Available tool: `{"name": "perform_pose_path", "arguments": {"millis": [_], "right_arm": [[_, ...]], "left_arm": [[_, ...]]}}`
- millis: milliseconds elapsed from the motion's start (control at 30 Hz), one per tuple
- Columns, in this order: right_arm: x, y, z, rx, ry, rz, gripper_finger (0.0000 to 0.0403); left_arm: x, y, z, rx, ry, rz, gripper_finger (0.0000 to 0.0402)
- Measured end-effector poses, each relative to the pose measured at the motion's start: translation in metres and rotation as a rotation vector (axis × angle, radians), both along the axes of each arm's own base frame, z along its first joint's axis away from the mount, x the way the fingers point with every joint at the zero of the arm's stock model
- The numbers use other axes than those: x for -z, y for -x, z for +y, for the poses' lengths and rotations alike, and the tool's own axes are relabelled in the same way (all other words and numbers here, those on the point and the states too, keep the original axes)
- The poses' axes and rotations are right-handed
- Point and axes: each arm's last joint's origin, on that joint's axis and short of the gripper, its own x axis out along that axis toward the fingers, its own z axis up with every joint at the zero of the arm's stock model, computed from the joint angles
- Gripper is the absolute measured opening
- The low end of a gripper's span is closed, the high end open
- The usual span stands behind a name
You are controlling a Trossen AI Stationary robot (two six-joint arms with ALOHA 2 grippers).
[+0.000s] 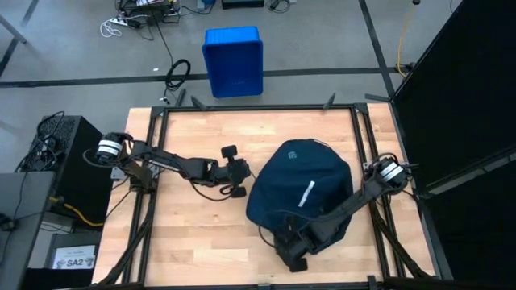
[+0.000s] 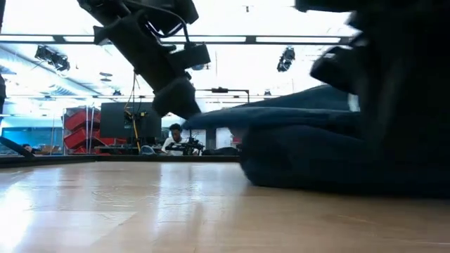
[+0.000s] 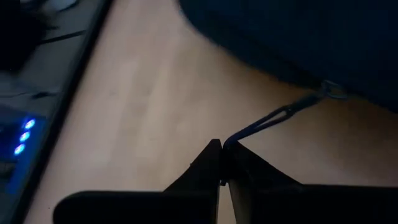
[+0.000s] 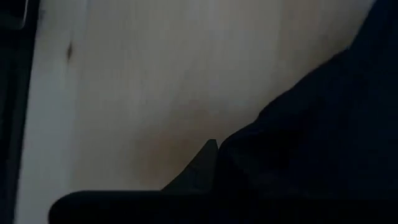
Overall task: Unpack backpack
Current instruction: Open the dark blue backpack
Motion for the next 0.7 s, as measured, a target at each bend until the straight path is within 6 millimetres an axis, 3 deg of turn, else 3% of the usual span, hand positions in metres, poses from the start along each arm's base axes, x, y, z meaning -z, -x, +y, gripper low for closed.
{"name": "perform_pose_path", "arguments": {"millis": [400,700], "right_arm": [[0.003,0.040,0.034,0.089,-0.023,0.094,0.0000],[0.003,0.051,0.042,0.105,-0.025,0.103,0.0000]], "left_arm": [[-0.004,0.000,0.036,-0.050,-0.001,-0.001,0.0000],[-0.024,0.011,0.059,-0.065,0.055,-0.067,0.0000]]}}
